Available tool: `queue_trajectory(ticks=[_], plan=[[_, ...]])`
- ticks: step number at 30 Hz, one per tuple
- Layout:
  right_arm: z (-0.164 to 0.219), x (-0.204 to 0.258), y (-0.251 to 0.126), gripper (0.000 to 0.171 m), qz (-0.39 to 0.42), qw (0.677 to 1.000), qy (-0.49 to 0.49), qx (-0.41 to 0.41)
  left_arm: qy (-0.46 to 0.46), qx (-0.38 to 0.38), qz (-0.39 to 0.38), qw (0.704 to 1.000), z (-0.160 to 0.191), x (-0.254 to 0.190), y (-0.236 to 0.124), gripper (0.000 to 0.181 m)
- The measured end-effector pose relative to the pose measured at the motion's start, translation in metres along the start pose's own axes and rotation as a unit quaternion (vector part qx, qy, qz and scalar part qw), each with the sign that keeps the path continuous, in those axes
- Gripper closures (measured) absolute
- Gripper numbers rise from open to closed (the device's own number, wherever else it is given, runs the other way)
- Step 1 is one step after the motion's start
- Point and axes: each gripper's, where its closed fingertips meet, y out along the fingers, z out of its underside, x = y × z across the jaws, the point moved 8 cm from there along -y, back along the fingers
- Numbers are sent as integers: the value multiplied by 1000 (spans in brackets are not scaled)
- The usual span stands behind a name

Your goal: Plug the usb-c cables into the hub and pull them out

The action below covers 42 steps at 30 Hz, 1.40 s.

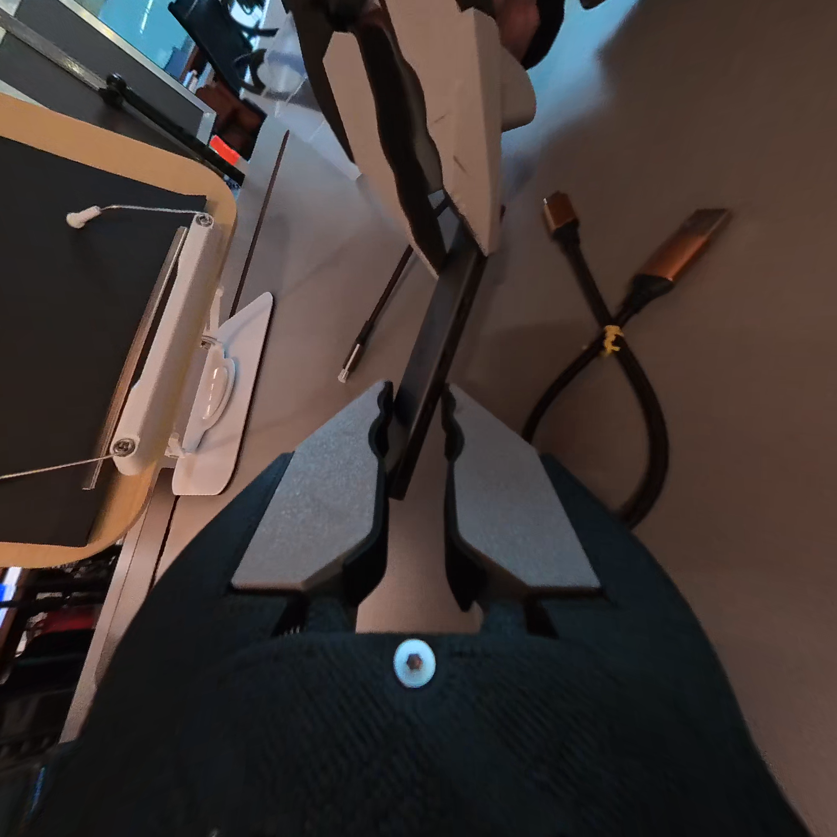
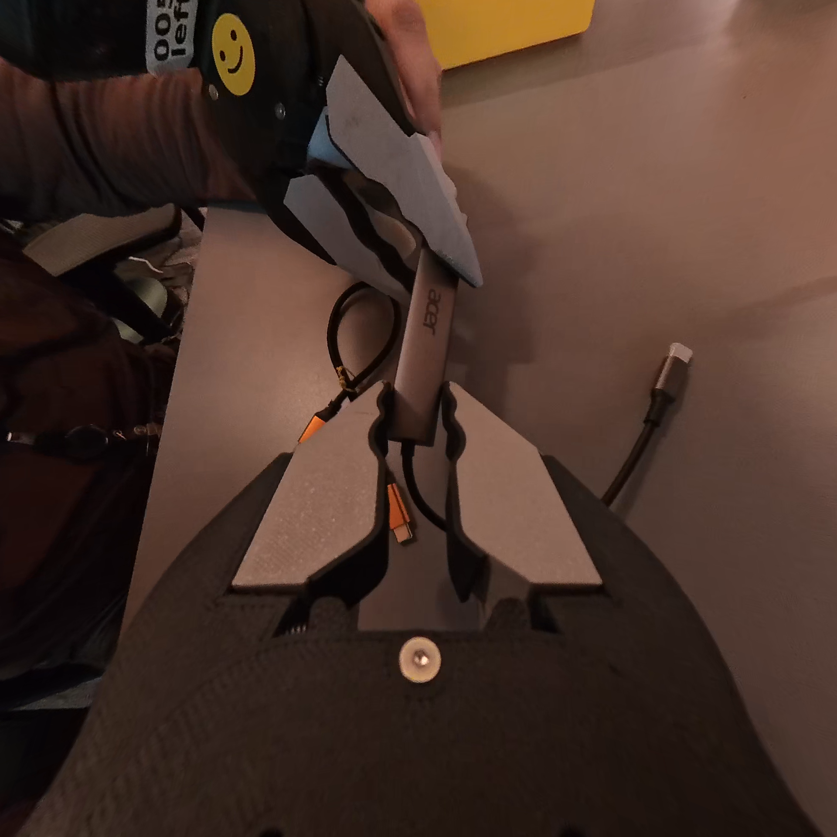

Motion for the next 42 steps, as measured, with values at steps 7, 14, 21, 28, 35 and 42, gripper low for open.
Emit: queue_trajectory(ticks=[7, 14, 21, 28, 35, 42], plan=[[0, -18, -10, 162, 54, 997, 49, -31, -24, 53, 9, 998, 4, 1, 5, 174], [-12, -5, 3, 136, 118, 992, -49, -20, -47, 87, -3, 995, 13, 5, 12, 174], [-8, -9, 19, 155, 279, 944, -163, 70, -46, 50, -18, 998, 4, 8, 4, 174], [-16, 2, 10, 158, 289, 930, -224, 31, -95, -32, -1, 995, 0, 17, -9, 173], [-19, 13, 14, 162, 259, 930, -261, 9, -106, -73, -3, 992, -3, 20, -17, 166], [-22, 22, 14, 163, 243, 926, -289, -11, -93, -80, 6, 992, -4, 17, -17, 167]])
